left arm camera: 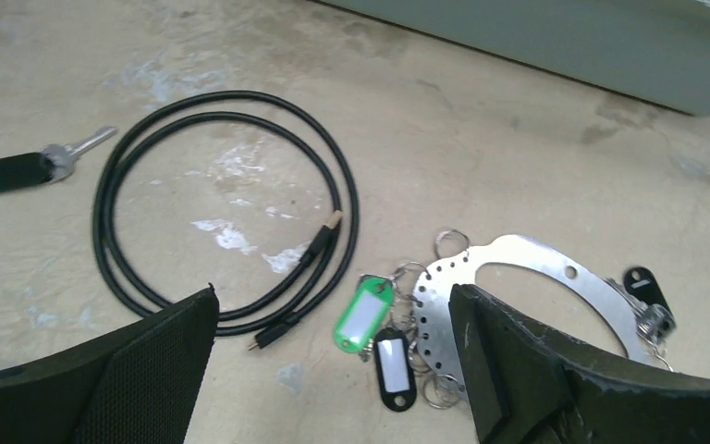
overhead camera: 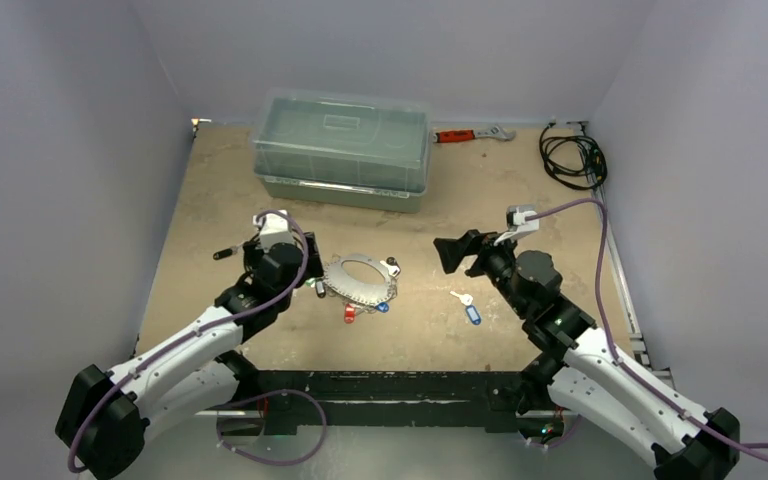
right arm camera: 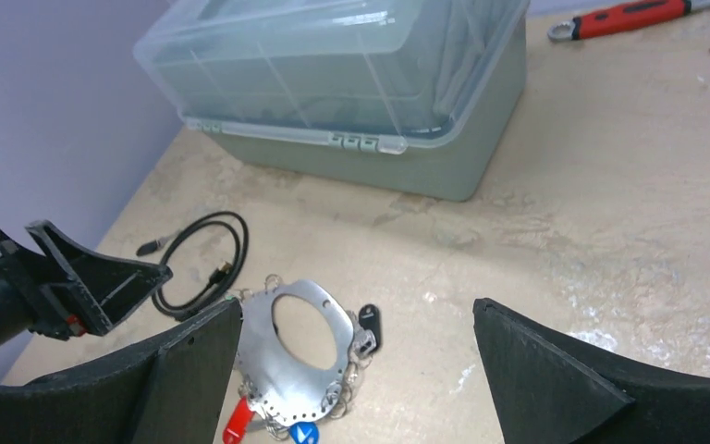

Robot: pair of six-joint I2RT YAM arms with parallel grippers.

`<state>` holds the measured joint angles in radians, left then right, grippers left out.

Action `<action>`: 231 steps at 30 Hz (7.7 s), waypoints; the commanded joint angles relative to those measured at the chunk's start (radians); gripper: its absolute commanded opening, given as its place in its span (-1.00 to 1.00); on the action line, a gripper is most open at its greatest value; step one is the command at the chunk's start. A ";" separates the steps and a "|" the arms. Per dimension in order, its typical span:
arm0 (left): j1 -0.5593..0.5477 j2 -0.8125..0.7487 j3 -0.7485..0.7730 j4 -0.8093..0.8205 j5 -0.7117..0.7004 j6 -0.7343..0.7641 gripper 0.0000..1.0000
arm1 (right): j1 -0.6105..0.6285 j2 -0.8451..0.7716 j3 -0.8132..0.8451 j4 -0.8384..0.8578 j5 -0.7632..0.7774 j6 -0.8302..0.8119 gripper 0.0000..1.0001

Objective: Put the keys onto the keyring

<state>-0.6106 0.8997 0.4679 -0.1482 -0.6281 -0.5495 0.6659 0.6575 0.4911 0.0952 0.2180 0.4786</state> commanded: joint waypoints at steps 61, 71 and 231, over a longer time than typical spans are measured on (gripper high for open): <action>-0.330 0.662 0.243 0.372 0.503 0.228 -0.15 | -0.001 0.196 0.020 0.070 -0.158 -0.084 0.98; -0.342 0.670 0.251 0.336 0.518 0.204 -0.17 | -0.001 0.197 0.021 0.067 -0.158 -0.084 0.98; -0.425 -0.058 0.071 0.150 -0.247 0.244 0.67 | 0.566 1.075 0.201 0.361 -0.141 -0.246 -0.26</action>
<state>-1.0405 0.8570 0.5415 -0.0097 -0.8574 -0.2852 1.2812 1.6974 0.6716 0.4507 0.0067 0.1719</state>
